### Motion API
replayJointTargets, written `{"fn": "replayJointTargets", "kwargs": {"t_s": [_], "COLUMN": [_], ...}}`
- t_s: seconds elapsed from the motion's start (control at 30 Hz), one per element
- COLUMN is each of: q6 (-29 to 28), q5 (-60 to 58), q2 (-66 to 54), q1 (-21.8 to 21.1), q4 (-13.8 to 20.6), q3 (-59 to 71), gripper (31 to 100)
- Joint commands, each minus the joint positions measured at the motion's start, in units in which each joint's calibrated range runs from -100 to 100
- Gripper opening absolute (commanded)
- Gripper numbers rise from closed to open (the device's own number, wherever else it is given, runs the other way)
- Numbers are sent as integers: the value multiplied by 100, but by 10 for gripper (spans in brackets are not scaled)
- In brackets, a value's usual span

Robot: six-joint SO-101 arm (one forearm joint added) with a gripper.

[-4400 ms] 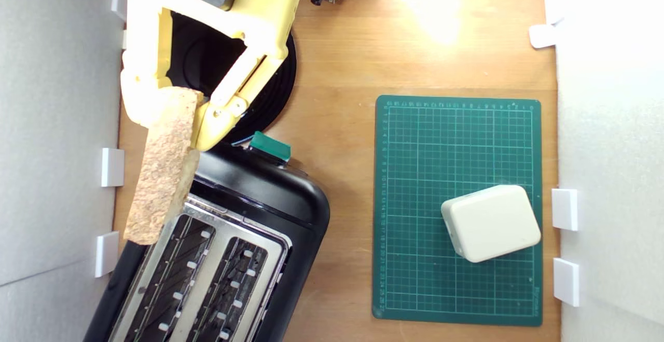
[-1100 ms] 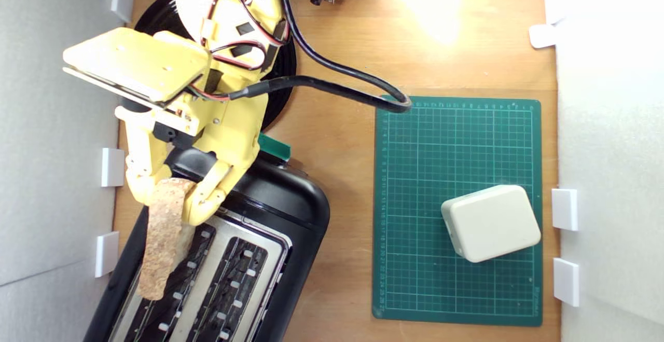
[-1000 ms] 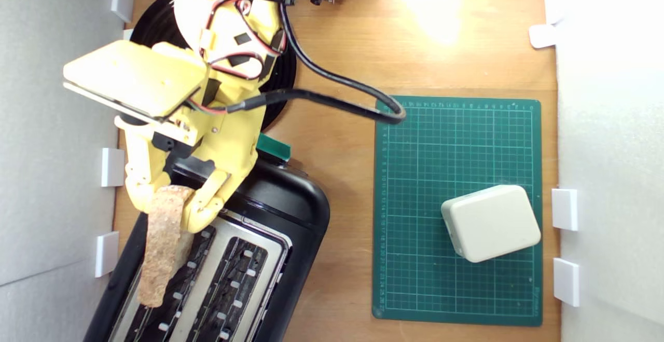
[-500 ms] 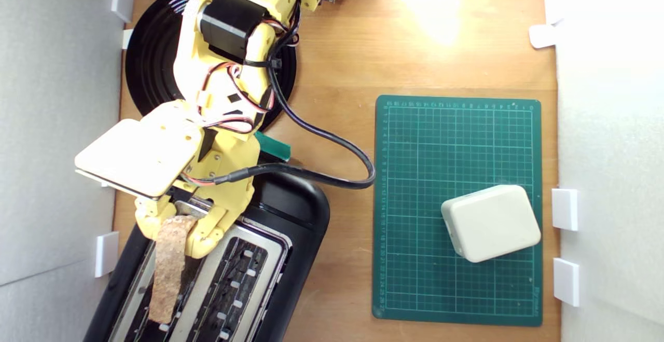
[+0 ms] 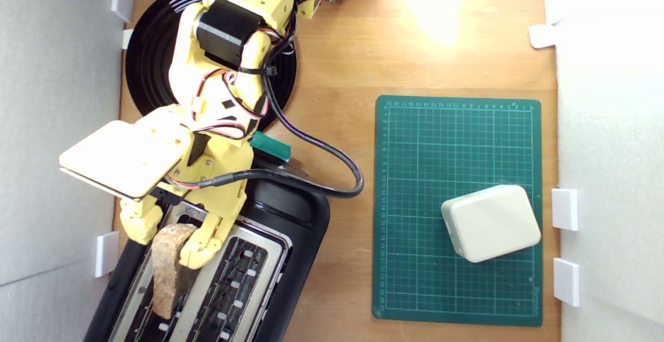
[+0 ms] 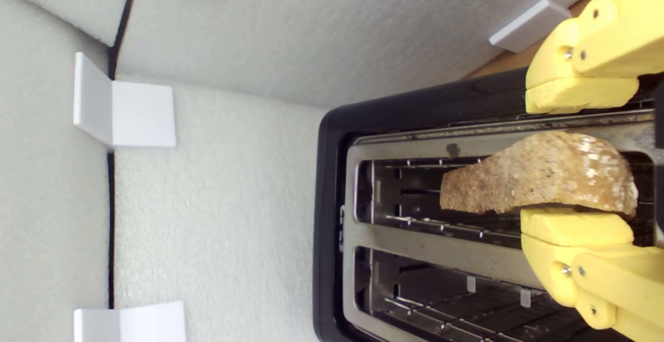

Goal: Pick bread and place in toaster

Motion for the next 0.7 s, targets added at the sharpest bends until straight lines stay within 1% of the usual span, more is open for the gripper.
{"fn": "replayJointTargets", "kwargs": {"t_s": [0.0, 0.07, 0.27, 0.37, 0.47, 0.6, 0.67], "q6": [26, 32, 21, 26, 37, 262, 278], "q5": [6, 15, 6, 6, 6, 6, 6], "q2": [25, -150, -582, -1131, -1622, -2446, -2812], "q1": [-263, -271, -279, -279, -239, -166, -21], "q4": [-77, -77, -86, -86, -241, -195, -241], "q3": [71, 98, 71, 71, 71, 98, 107], "gripper": [860, 872, 872, 872, 868, 865, 864]}}
